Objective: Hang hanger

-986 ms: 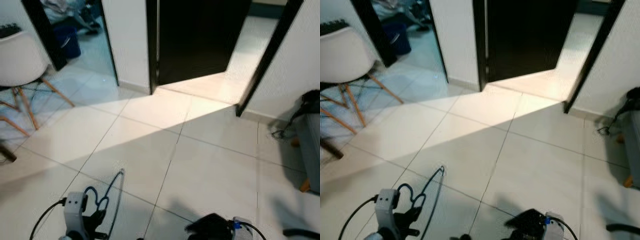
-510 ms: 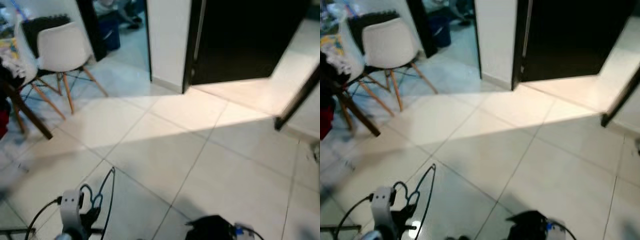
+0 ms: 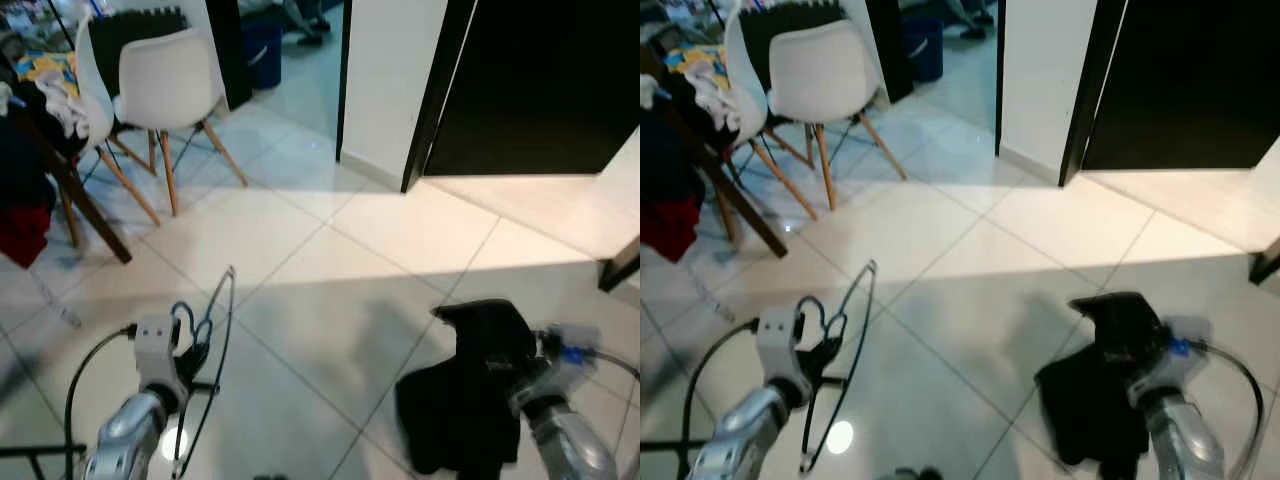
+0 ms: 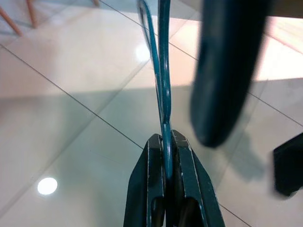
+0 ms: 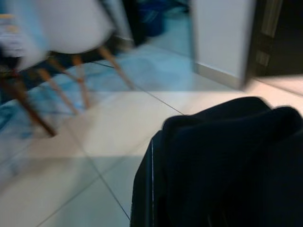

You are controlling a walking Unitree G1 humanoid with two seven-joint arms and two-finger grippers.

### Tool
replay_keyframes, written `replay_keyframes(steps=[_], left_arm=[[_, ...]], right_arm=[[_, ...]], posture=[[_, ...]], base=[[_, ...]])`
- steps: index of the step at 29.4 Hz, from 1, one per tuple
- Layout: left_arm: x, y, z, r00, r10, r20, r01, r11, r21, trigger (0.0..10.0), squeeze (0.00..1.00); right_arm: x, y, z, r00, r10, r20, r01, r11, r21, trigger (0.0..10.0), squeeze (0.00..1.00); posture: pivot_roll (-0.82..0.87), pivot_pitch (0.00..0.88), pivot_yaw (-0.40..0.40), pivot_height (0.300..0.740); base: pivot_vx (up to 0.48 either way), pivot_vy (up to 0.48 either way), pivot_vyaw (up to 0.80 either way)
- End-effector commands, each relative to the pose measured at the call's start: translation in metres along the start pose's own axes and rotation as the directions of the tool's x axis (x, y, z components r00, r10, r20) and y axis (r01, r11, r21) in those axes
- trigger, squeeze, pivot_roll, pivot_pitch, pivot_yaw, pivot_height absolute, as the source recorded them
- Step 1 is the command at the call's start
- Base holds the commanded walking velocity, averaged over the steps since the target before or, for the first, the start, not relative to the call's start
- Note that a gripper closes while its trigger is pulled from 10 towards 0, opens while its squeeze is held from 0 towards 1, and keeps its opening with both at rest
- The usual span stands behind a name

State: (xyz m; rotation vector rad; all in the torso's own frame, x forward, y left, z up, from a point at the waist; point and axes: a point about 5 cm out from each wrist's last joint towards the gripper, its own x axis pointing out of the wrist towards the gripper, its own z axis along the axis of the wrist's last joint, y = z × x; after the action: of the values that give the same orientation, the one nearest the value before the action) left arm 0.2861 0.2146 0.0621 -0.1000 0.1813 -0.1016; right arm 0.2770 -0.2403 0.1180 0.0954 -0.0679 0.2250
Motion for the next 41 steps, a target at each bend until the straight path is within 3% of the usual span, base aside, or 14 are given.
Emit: replay_keyframes(steps=[1,6,10,18,21,24,25,29,32,34,41], left_arm=[[0.003,-0.003,0.003,1.0,0.006,0.0,-0.006,1.0,0.001,10.0,0.0],[0.009,-0.013,0.02,0.999,-0.018,0.052,0.015,0.998,0.058,10.0,0.0],[0.01,-0.015,0.022,0.998,-0.023,0.056,0.019,0.997,0.072,10.0,0.0],[0.017,-0.025,0.043,0.993,-0.04,0.111,0.023,0.988,0.153,10.0,0.0],[0.02,-0.027,0.062,0.986,-0.037,0.165,0.006,0.984,0.18,10.0,0.0],[0.024,-0.028,0.085,0.974,-0.03,0.225,-0.018,0.978,0.207,10.0,0.0],[0.024,-0.028,0.085,0.974,-0.03,0.225,-0.018,0.978,0.207,10.0,0.0],[0.027,-0.034,0.107,0.956,-0.044,0.289,-0.027,0.971,0.237,10.0,0.0],[0.028,-0.036,0.112,0.951,-0.049,0.305,-0.029,0.969,0.245,10.0,0.0],[0.029,-0.044,0.129,0.935,-0.066,0.348,-0.026,0.967,0.255,10.0,0.0],[0.029,-0.051,0.148,0.917,-0.072,0.393,-0.03,0.968,0.248,10.0,0.0]], right_arm=[[-0.004,-0.001,-0.009,0.997,0.02,-0.075,-0.022,1.0,-0.023,10.0,0.0],[0.01,0.009,-0.002,0.992,0.089,-0.09,-0.094,0.994,-0.051,10.0,0.0],[0.011,0.011,0.002,0.991,0.098,-0.089,-0.103,0.993,-0.051,10.0,0.0],[0.01,0.006,0.012,0.992,0.01,-0.124,-0.017,0.998,-0.055,10.0,0.0],[0.014,0.004,0.017,0.993,-0.011,-0.117,0.004,0.998,-0.06,10.0,0.0],[0.024,0.004,0.036,0.998,-0.003,-0.065,-0.003,0.996,-0.093,10.0,0.0],[0.024,0.004,0.036,0.998,-0.003,-0.065,-0.003,0.996,-0.093,10.0,0.0],[0.035,0.002,0.074,1.0,0.016,0.014,-0.013,0.984,-0.175,10.0,0.0],[0.037,0.003,0.083,0.999,0.02,0.032,-0.013,0.983,-0.185,10.0,0.0],[0.042,0.009,0.105,0.995,0.06,0.079,-0.042,0.978,-0.206,10.0,0.0],[0.048,0.024,0.127,0.983,0.125,0.133,-0.092,0.969,-0.229,10.0,0.0]], posture=[[0.0,0.197,0.042,0.74],[0.02,0.189,0.053,0.74],[0.02,0.188,0.054,0.74],[0.03,0.191,0.049,0.74],[0.03,0.193,0.05,0.74],[0.04,0.193,0.05,0.74],[0.04,0.193,0.05,0.74],[0.04,0.189,0.048,0.74],[0.04,0.189,0.048,0.74],[0.04,0.186,0.046,0.74],[0.04,0.186,0.049,0.74]], base=[[0.48,0.0,-0.73],[0.48,0.0,0.16],[0.48,0.0,0.8],[0.48,0.0,0.8],[0.48,0.0,0.8],[0.48,0.0,0.8],[0.48,0.0,0.8],[0.48,0.0,0.8],[0.48,0.0,0.8],[0.48,0.0,0.8],[0.48,0.0,0.8]])
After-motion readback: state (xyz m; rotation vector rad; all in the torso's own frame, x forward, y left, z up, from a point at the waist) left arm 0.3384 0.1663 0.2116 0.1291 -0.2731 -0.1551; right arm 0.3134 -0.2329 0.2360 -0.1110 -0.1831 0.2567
